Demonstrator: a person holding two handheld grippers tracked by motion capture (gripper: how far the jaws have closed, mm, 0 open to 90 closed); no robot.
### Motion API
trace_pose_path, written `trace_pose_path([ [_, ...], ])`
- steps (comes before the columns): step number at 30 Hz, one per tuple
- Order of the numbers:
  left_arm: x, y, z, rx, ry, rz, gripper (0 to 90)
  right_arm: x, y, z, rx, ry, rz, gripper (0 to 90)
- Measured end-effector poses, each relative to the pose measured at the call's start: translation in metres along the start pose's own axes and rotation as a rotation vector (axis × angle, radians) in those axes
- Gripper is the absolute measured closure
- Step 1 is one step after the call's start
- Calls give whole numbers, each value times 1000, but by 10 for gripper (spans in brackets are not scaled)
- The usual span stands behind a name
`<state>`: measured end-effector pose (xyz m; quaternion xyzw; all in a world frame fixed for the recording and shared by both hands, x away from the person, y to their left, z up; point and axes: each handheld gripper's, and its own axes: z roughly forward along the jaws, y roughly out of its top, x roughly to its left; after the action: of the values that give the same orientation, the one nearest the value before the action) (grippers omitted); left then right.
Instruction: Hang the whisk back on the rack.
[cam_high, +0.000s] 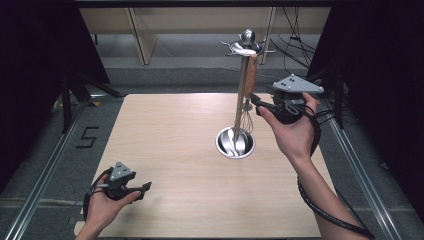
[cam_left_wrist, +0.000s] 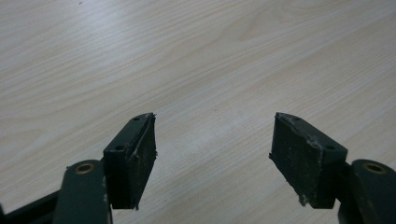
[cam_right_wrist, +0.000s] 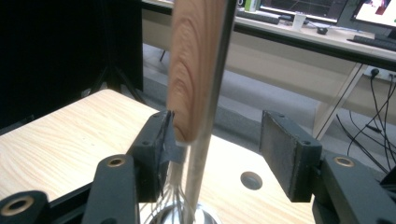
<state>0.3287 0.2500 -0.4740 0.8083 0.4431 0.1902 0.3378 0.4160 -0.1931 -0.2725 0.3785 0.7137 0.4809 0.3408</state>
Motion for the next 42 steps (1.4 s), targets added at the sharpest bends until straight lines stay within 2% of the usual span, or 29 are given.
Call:
trace_pose_path([
  [1,0,0,0,-1,-1,-7,305,-1,-3,-2,3,-13,20,452],
  [4,0,0,0,-1,-3,-7,305,-4,-5,-4,4,-12,9,453],
  [5,0,0,0,8,-3,-8,305,-4,-6,-6,18,-6,27,453],
  [8,0,0,0,9,-8,-9,305,-9,-9,-9,14,-7,26,453],
  [9,0,0,0,9,-8,-10,304,-14,-11,-11,13,-7,-4,455],
  [10,0,0,0,9,-10,-11,304,-14,-11,-11,13,-7,-4,455],
  [11,0,0,0,9,-9,-10,304,-12,-13,-13,17,-19,35,456],
  [14,0,0,0,9,-8,-12,304,-16,-17,-16,33,-12,42,459],
  [15,0,0,0,10,-9,-10,304,-20,-19,-17,19,-27,7,459],
  [17,0,0,0,7,-8,-12,304,-20,-22,-20,54,-19,48,461],
  [18,0,-1,0,3,-2,-11,304,-24,-25,-20,46,-20,21,464],
  [19,0,-1,1,2,-4,-9,304,-23,-27,-21,48,-20,37,466],
  [20,0,-1,1,3,-2,-8,304,-25,-28,-22,58,-22,26,467],
  [21,0,0,1,11,-9,-8,304,-26,-34,-22,61,-26,44,470],
  [23,0,0,1,17,-11,-9,304,-28,-36,-23,71,-18,37,470],
  [24,0,-1,2,11,-5,-9,304,-27,-38,-24,90,-18,63,470],
  [27,0,0,2,12,-8,-10,304,-32,-41,-23,71,-21,43,471],
  [28,0,-1,2,13,-8,-9,304,-32,-42,-24,85,-24,63,470],
  [29,0,-1,1,18,-10,-9,304,-33,-44,-24,73,-37,54,471],
  [30,0,-1,1,19,-10,-10,304,-34,-45,-24,92,-28,63,471],
  [36,1,-1,1,18,-11,-12,303,-37,-56,-24,94,-47,56,470],
  [37,-2,-1,2,-10,-12,-43,303,-37,-57,-25,111,-34,69,470],
  [38,-2,-1,3,-13,-9,-50,304,-39,-60,-24,102,-46,54,469],
  [39,-2,-2,4,-21,3,-52,303,-40,-65,-24,127,-34,76,468],
  [41,-1,-1,3,-4,-7,-39,303,-41,-67,-26,135,-37,72,468],
  [42,0,-1,2,8,-5,-12,304,-42,-70,-25,128,-42,77,467],
])
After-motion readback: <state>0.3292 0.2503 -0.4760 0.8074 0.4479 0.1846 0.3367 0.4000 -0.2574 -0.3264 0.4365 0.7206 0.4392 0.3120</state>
